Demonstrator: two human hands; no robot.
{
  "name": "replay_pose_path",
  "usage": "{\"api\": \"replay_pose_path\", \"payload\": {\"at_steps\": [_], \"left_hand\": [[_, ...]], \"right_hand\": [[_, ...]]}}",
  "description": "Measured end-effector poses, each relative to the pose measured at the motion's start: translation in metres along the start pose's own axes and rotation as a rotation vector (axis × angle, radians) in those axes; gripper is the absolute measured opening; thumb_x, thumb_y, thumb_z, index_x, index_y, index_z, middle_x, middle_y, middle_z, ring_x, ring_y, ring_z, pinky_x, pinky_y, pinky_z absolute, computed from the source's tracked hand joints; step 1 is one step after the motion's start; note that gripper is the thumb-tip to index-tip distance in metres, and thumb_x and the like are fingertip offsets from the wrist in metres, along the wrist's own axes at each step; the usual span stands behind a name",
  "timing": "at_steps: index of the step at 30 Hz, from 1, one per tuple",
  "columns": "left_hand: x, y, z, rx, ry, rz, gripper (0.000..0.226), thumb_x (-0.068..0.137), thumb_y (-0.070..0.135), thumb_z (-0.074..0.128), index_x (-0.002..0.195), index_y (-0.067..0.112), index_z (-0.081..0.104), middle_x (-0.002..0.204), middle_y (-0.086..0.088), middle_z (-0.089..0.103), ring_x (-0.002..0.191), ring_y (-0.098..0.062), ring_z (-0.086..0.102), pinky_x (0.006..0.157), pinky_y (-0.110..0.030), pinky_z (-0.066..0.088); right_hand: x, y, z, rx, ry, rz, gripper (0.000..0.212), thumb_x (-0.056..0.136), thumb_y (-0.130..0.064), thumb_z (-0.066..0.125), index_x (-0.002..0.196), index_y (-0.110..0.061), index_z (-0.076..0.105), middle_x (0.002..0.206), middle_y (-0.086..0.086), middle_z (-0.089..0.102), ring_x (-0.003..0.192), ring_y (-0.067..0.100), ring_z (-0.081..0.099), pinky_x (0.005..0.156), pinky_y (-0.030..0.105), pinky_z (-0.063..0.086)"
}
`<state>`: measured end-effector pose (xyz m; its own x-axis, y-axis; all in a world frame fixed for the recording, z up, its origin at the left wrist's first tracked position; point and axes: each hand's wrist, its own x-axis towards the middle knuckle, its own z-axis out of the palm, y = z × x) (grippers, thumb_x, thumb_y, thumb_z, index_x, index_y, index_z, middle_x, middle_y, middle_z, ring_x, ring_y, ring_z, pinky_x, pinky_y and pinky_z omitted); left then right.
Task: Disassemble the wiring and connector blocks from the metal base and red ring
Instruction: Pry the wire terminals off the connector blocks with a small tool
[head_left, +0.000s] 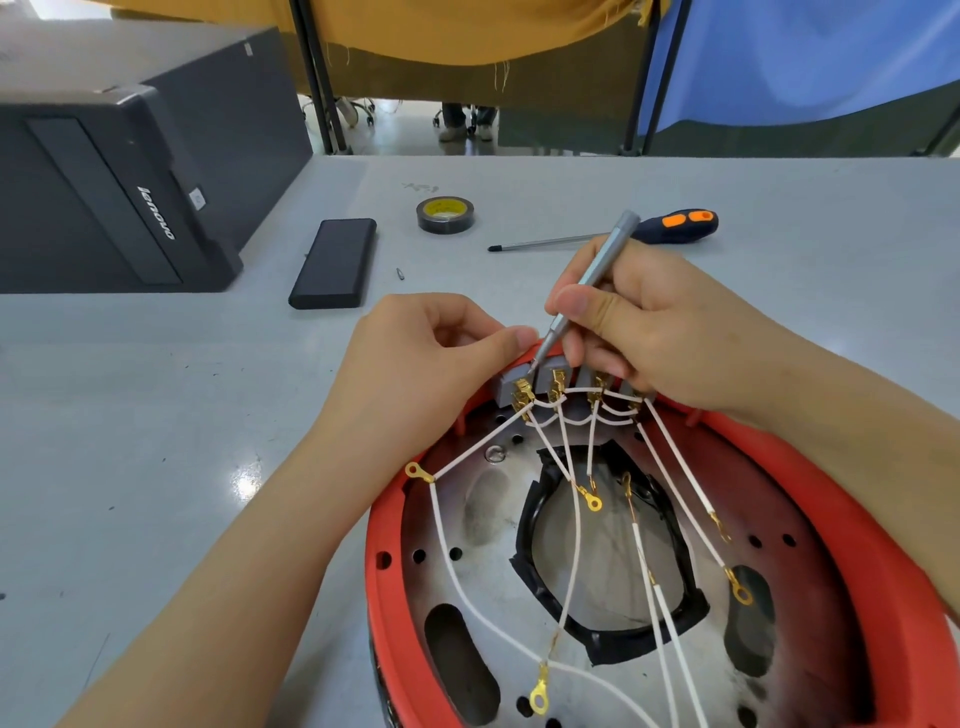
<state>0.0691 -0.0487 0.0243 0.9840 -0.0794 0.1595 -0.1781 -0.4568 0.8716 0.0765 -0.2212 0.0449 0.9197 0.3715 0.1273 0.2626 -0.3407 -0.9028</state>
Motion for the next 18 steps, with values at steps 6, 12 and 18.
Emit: {"api": "replay_pose_path", "payload": {"at_steps": [6, 12, 18], "left_hand": [[0.0, 0.0, -0.001, -0.012, 0.001, -0.005, 0.025, 0.077, 0.041, 0.072, 0.062, 0.021, 0.067, 0.038, 0.013, 0.046, 0.03, -0.003, 0.038, 0.034, -0.007, 0.025], [-0.001, 0.001, -0.001, -0.02, -0.006, -0.002, 0.025, 0.077, 0.039, 0.073, 0.06, 0.022, 0.066, 0.04, 0.014, 0.049, 0.032, -0.002, 0.039, 0.035, -0.006, 0.025], [0.0, -0.001, -0.002, -0.015, -0.008, 0.011, 0.024, 0.077, 0.041, 0.072, 0.062, 0.022, 0.067, 0.043, 0.013, 0.051, 0.036, -0.002, 0.041, 0.037, -0.007, 0.028]], "right_hand": [[-0.013, -0.001, 0.0, 0.188, 0.108, -0.038, 0.013, 0.1, -0.012, 0.041, 0.088, -0.01, 0.047, 0.061, 0.001, 0.055, 0.045, 0.008, 0.043, 0.037, 0.015, 0.03], [-0.019, -0.009, -0.001, -0.028, -0.002, -0.143, 0.015, 0.096, -0.031, 0.04, 0.088, -0.019, 0.046, 0.066, -0.001, 0.057, 0.057, 0.019, 0.055, 0.056, 0.027, 0.049], [-0.018, 0.005, 0.009, -0.122, 0.068, -0.239, 0.012, 0.096, -0.034, 0.037, 0.087, -0.03, 0.044, 0.067, -0.011, 0.054, 0.059, 0.005, 0.049, 0.059, 0.019, 0.04]]}}
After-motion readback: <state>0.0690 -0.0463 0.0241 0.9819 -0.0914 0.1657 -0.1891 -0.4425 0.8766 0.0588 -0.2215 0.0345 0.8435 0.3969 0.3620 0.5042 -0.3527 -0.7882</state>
